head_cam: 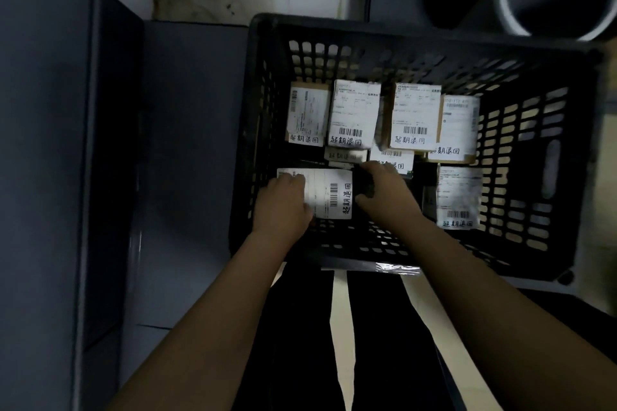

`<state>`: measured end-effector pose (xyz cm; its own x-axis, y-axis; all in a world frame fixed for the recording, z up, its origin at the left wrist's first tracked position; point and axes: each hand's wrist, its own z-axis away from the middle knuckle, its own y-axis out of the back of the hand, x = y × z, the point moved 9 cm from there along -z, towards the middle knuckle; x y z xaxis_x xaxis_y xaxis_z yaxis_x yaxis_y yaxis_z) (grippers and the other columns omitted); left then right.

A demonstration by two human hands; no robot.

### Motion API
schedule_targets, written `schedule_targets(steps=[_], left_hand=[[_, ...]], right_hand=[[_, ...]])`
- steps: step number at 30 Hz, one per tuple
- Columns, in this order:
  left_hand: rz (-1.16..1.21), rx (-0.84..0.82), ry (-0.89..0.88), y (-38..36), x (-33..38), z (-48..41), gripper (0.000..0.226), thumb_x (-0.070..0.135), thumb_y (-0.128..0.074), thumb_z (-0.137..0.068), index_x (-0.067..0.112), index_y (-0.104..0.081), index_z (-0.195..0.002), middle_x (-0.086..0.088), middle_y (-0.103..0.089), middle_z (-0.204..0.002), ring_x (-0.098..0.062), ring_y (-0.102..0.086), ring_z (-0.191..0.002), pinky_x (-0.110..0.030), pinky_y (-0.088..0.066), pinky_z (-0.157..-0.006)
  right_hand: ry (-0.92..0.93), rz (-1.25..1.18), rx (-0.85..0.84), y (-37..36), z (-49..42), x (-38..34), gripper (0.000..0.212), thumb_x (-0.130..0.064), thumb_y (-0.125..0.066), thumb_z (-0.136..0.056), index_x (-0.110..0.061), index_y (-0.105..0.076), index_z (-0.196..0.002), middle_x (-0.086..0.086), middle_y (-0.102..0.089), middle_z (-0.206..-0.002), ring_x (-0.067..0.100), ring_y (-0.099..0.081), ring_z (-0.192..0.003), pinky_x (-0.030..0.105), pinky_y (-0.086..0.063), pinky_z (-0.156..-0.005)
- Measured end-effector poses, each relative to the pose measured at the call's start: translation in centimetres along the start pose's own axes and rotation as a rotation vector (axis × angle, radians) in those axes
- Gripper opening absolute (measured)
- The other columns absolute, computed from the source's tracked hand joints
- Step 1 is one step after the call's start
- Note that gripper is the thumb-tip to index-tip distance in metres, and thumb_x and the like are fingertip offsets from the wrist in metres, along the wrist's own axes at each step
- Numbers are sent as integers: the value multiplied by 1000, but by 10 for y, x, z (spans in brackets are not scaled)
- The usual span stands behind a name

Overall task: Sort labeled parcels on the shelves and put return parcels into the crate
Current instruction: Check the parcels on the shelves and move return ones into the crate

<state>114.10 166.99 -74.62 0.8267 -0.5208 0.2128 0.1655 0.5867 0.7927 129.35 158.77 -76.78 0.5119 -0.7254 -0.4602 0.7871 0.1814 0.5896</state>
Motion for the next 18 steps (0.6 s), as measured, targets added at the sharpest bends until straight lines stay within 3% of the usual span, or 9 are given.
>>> schedule_targets(steps=[5,9,15,18], left_hand=[[-40,211,-176,77,41,27,33,14,-75,-70,7,-66,-101,-11,-64,-88,-31,-60,-76,-37,-45,-62],[-108,376,-207,142,60,67,33,11,-81,-58,10,-68,-87,-7,-63,-76,-27,-59,-65,-32,-42,-54],[-115,615,1,212,43,153,26,13,-80,-63,11,-66,-85,-7,-62,-75,-29,-57,-67,-33,-42,-55],[-130,720,124,229,25,212,17,18,-72,-73,11,-65,-88,-6,-61,-77,-27,-57,-69,-34,-41,-57]], right_hand=[[269,172,80,53,40,-66,42,-12,-64,-87,-12,-54,-128,11,-48,-128,28,-50,-115,39,-48,-90],[504,325,200,103,83,-125,27,-11,-65,-86,-11,-60,-112,10,-52,-114,29,-50,-102,33,-42,-76],[854,460,238,130,150,-207,27,-8,-77,-70,-8,-65,-94,12,-58,-94,33,-56,-86,35,-43,-65],[1015,516,221,124,189,-249,29,-13,-76,-75,-10,-63,-101,11,-57,-100,32,-55,-88,37,-45,-69]])
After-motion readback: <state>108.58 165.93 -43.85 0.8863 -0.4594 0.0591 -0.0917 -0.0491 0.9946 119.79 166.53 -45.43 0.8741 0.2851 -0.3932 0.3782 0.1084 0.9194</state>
